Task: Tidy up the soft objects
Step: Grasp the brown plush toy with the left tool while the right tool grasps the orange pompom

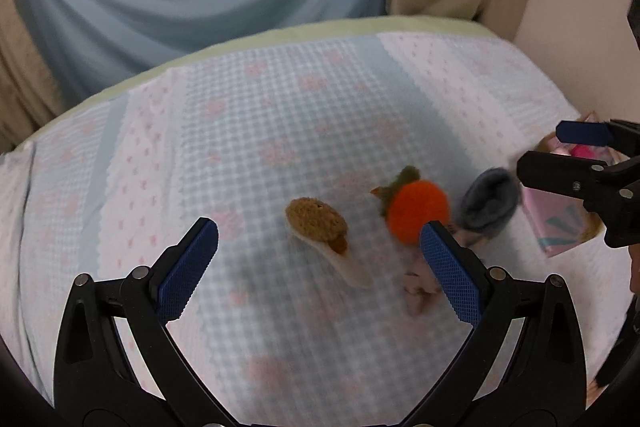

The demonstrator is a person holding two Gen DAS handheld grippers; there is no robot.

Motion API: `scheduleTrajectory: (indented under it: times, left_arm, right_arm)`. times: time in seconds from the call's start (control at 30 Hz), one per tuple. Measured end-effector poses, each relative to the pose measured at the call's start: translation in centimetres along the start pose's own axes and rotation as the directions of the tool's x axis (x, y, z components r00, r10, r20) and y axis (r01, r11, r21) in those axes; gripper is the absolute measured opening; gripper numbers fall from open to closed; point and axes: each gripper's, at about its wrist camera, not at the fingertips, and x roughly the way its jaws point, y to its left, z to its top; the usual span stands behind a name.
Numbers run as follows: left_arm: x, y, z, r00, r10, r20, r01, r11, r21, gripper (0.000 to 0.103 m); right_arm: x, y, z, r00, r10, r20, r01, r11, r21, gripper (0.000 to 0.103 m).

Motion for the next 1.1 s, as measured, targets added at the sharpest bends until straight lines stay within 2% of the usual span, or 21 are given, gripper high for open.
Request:
scheduleTrajectory:
  times: [0.2,0.33,0.4,0.5,0.63,0.7,0.77,0.87,0.93,1.03,1.1]
  left_arm:
    - [7.5,-0.1,-0.8,1.0,-0.012,-0.028,0.014,0.997,0.075,0.101]
    - [11.7,-0.4,-1.7,0.999,-0.019,-0.029,0.022,0.993,0.115,0.101]
    - [13.4,-0.5,-2.1,0.999,-0.029,-0.037,0.033,0.991,0.126,0.1]
    - [15.5,-0.8,-2.6,0.999,-0.02,-0.04,0.026,0.988,0.149,0.091]
    - [16.9,-0.9,-3.4,0.999,-0.003,-0.045,0.011,0.987,0.163,0.083]
    - [17.3,-1.0,-3.7,0.999,0.015,-0.042,-0.008,0.986,0.166,0.08]
    - [17.4,-0.9,-3.8,0.999,0.029,-0.04,-0.022,0.986,0.167,0.074]
    - [17.5,-1.0,-4.0,0.998,0.043,-0.037,-0.036,0.983,0.179,0.061]
    - [17.7,-1.3,-4.2,0.998,0.055,-0.041,-0.045,0.979,0.2,0.059]
    - [17.8,-1.7,-4.6,0.997,0.067,-0.035,-0.057,0.971,0.231,0.056]
    - [17.8,-1.9,-4.7,0.997,0.074,-0.022,-0.067,0.966,0.25,0.055]
  right_arm:
    - [7.4,-1.0,-0.6,0.997,0.019,-0.07,-0.018,1.0,0.012,0.097]
    - [11.2,-1.4,-1.5,0.994,0.037,-0.106,-0.033,0.999,0.036,0.097]
    - [12.7,-1.6,-2.1,0.992,0.046,-0.119,-0.041,0.998,0.049,0.094]
    - [14.0,-1.2,-2.4,0.993,0.02,-0.115,-0.018,1.0,0.021,0.092]
    - [14.7,0.3,-2.3,0.996,-0.009,-0.087,0.004,0.998,-0.061,0.091]
    - [15.0,0.9,-2.2,0.996,-0.037,-0.078,0.029,0.994,-0.101,0.084]
    - [15.2,1.7,-2.4,0.995,-0.066,-0.071,0.054,0.986,-0.159,0.082]
    - [15.7,1.5,-2.7,0.995,-0.072,-0.074,0.059,0.985,-0.165,0.079]
    - [16.0,1.5,-2.8,0.994,-0.08,-0.075,0.066,0.983,-0.173,0.078]
    - [16.2,1.7,-3.0,0.994,-0.078,-0.074,0.063,0.979,-0.194,0.07]
    - [16.5,2.0,-3.1,0.994,-0.08,-0.078,0.062,0.975,-0.211,0.058]
